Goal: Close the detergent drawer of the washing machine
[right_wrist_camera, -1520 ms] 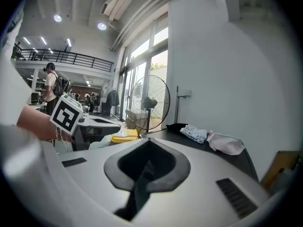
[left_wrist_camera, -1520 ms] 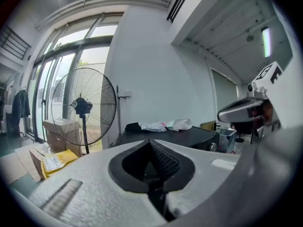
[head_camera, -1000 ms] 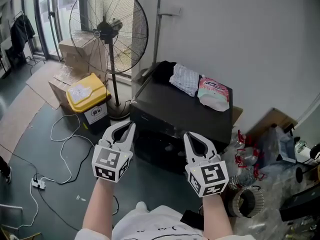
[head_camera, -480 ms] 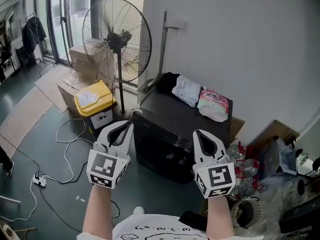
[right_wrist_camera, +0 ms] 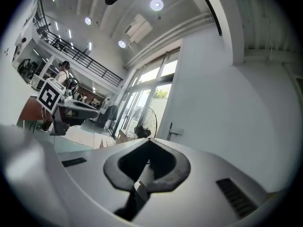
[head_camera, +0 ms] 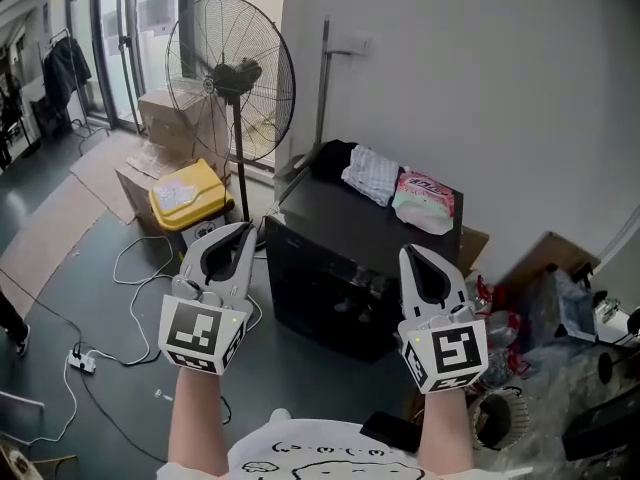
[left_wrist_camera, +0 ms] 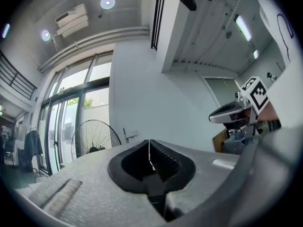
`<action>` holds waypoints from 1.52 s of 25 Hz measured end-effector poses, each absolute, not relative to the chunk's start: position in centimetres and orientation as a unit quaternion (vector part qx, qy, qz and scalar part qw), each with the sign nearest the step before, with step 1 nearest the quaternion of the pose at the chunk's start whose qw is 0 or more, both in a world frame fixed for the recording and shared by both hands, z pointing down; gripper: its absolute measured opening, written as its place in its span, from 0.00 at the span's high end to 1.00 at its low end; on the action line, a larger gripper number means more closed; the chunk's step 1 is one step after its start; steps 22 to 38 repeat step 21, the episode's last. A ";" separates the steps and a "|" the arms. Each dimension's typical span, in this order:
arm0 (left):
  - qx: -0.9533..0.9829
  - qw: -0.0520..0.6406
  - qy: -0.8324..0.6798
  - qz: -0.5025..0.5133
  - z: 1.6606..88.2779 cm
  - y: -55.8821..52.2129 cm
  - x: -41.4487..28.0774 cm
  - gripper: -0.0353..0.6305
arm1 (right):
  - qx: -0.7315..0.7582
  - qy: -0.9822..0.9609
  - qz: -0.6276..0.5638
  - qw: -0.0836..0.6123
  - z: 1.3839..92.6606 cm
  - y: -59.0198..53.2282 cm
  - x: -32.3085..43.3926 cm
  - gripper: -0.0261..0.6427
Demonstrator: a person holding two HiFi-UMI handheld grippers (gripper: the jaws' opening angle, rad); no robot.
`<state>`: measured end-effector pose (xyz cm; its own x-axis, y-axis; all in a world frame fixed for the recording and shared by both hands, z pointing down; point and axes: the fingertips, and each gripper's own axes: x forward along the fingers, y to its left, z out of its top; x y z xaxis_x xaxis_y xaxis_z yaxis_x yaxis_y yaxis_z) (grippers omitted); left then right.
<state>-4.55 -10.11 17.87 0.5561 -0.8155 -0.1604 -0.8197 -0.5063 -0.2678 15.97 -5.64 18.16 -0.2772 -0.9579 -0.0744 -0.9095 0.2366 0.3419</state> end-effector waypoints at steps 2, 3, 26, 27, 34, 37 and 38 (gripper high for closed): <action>-0.868 0.155 0.472 0.015 17.6 -9.9 -4.7 0.91 | 0.595 -0.784 -0.163 0.075 18.1 -5.3 15.8 0.97; -0.867 0.158 0.472 0.015 17.4 -9.7 -4.7 0.91 | 0.596 -0.783 -0.162 0.074 18.0 -5.2 15.8 0.97; -0.867 0.184 0.463 0.008 17.6 -9.0 -3.6 0.91 | 0.601 -0.780 -0.163 0.059 17.7 -4.7 16.5 0.97; -0.867 0.184 0.463 0.008 17.6 -9.0 -3.6 0.91 | 0.601 -0.780 -0.163 0.059 17.7 -4.7 16.5 0.97; -0.867 0.184 0.463 0.008 17.6 -9.0 -3.6 0.91 | 0.601 -0.780 -0.163 0.059 17.7 -4.7 16.5 0.97; -0.867 0.184 0.463 0.008 17.6 -9.0 -3.6 0.91 | 0.601 -0.780 -0.163 0.059 17.7 -4.7 16.5 0.97; -0.867 0.184 0.463 0.008 17.6 -9.0 -3.6 0.91 | 0.601 -0.780 -0.163 0.059 17.7 -4.7 16.5 0.97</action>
